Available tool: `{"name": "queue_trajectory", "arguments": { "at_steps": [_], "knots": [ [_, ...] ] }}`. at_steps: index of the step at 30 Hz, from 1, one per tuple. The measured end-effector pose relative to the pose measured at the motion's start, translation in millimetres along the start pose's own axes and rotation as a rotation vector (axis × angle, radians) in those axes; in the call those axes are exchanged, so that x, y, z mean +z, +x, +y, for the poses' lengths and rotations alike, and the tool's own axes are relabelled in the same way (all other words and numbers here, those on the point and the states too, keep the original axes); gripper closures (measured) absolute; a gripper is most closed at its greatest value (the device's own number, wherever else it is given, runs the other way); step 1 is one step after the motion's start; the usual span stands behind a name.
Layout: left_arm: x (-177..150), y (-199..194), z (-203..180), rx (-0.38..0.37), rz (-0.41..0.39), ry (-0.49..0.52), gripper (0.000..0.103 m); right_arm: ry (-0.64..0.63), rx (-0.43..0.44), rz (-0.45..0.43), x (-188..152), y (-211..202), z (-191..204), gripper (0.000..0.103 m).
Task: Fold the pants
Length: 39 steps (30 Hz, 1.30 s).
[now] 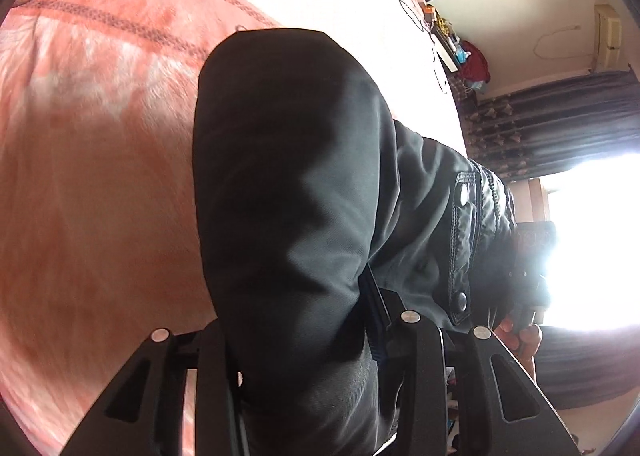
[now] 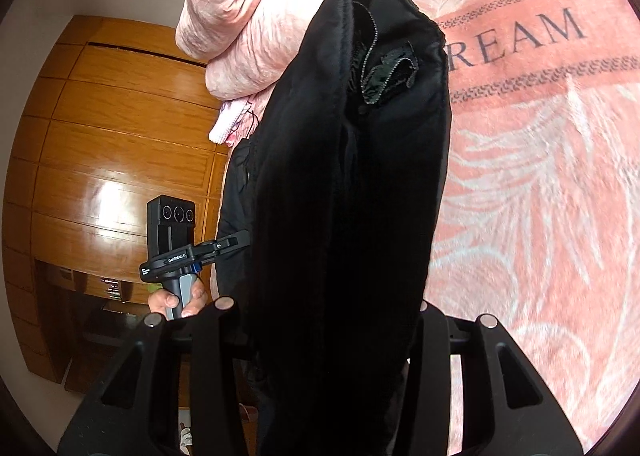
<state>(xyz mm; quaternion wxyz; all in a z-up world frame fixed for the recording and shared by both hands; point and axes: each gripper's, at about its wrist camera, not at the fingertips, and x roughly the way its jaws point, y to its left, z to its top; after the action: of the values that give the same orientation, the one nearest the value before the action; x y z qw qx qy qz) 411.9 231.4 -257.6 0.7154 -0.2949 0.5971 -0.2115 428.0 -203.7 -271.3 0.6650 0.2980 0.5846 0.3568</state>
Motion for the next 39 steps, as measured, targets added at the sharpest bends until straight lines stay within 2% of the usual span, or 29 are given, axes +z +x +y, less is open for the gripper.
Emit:
{"name": "queue_trajectory", "arguments": {
  "at_steps": [6, 11, 13, 16, 18, 20, 22, 24, 26, 28, 30, 33, 36, 39],
  "knots": [
    [21.7, 18.2, 40.1, 0.02, 0.041, -0.049, 0.065, 0.039, -0.033, 0.045, 16.2, 26.6, -33.9, 0.061],
    [17.7, 24.3, 56.2, -0.018, 0.037, -0.056, 0.062, 0.075, -0.028, 0.055, 12.8, 32.4, -65.4, 0.057],
    [14.1, 25.4, 60.6, -0.019, 0.039, -0.065, 0.058, 0.085, -0.036, 0.056, 7.7, 32.3, -73.4, 0.047],
    [14.7, 19.8, 65.7, -0.007, 0.025, -0.096, 0.042, 0.1, -0.08, 0.047, 3.4, 27.1, -78.0, 0.028],
    [9.2, 8.1, 68.0, 0.024, -0.002, -0.103, 0.035, 0.107, -0.091, 0.015, 6.1, 19.2, -75.4, 0.025],
    [2.4, -9.9, 62.8, 0.065, -0.053, -0.088, 0.029, 0.098, -0.141, -0.04, 4.5, -2.1, -69.6, 0.025],
    [-5.3, -31.7, 52.9, 0.128, -0.135, -0.067, 0.022, 0.05, -0.232, -0.119, 2.6, -26.3, -58.0, 0.024],
    [-15.6, -48.4, 47.6, 0.161, -0.202, -0.062, 0.021, -0.023, -0.283, -0.199, 0.6, -50.7, -34.6, 0.024],
    [-25.6, -57.9, 44.8, 0.209, -0.245, -0.068, 0.02, -0.069, -0.252, -0.249, 1.8, -64.7, -14.0, 0.024],
    [-29.0, -54.7, 44.1, 0.237, -0.25, -0.089, 0.02, -0.088, -0.237, -0.252, 7.7, -60.6, -0.2, 0.024],
    [-25.5, -46.9, 52.2, 0.271, -0.233, -0.114, 0.021, -0.077, -0.233, -0.226, 36.1, -28.6, 17.6, 0.024],
    [-16.5, -23.8, 52.9, 0.286, -0.223, -0.149, 0.019, -0.013, -0.265, -0.179, 50.8, -1.5, -0.2, 0.024],
    [-16.6, -13.7, 57.2, 0.272, -0.21, -0.165, 0.014, 0.038, -0.281, -0.154, 54.0, 20.2, -17.7, 0.027],
    [-21.2, -20.3, 55.3, 0.259, -0.218, -0.161, 0.016, 0.023, -0.237, -0.176, 37.7, 4.6, -10.9, 0.025]
  ]
}}
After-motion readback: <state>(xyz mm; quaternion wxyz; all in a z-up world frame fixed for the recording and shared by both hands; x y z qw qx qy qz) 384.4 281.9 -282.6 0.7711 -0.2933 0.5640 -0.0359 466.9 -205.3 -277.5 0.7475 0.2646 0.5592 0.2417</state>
